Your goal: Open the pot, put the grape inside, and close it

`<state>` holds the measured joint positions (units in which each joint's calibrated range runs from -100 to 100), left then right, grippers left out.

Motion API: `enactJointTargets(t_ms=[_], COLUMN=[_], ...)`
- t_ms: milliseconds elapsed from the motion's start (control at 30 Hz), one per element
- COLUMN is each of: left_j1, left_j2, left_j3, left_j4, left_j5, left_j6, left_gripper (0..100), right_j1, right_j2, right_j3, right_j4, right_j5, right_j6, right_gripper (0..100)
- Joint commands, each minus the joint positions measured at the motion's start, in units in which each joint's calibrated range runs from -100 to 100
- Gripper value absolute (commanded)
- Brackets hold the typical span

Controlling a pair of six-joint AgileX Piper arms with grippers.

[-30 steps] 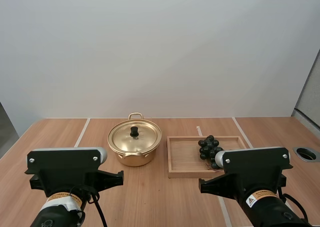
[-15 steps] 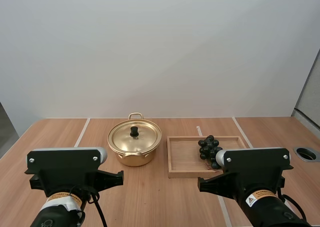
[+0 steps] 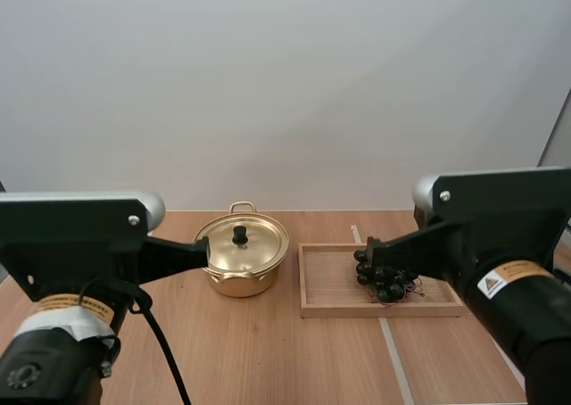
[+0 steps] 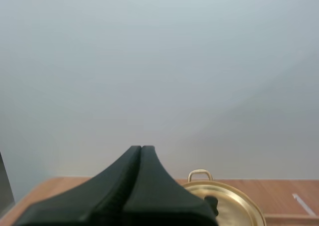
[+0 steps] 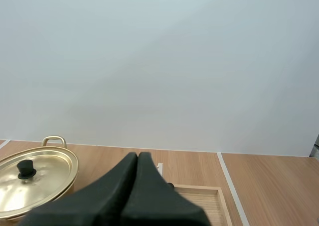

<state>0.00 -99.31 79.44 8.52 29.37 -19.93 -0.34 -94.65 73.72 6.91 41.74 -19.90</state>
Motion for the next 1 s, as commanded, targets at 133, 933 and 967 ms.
enactJointTargets(t_ms=[133,933,967], left_j1=[0.05,0.05,0.05], left_j2=[8.11,54.96,56.30], left_j3=[-14.33,-45.88,-45.99], left_j4=[-1.02,-20.70,-22.15], left_j5=[5.45,57.69,57.69], left_j6=[4.03,25.81,29.67], left_gripper=[0,0,0], right_j1=[0.11,0.11,0.11], right_j2=[13.87,48.30,48.69], right_j3=[-18.04,-47.55,-47.55], right_j4=[-0.35,-1.28,-1.28], right_j5=[15.40,49.63,49.63], right_j6=[0.23,-7.52,-8.16], right_gripper=[0,0,0])
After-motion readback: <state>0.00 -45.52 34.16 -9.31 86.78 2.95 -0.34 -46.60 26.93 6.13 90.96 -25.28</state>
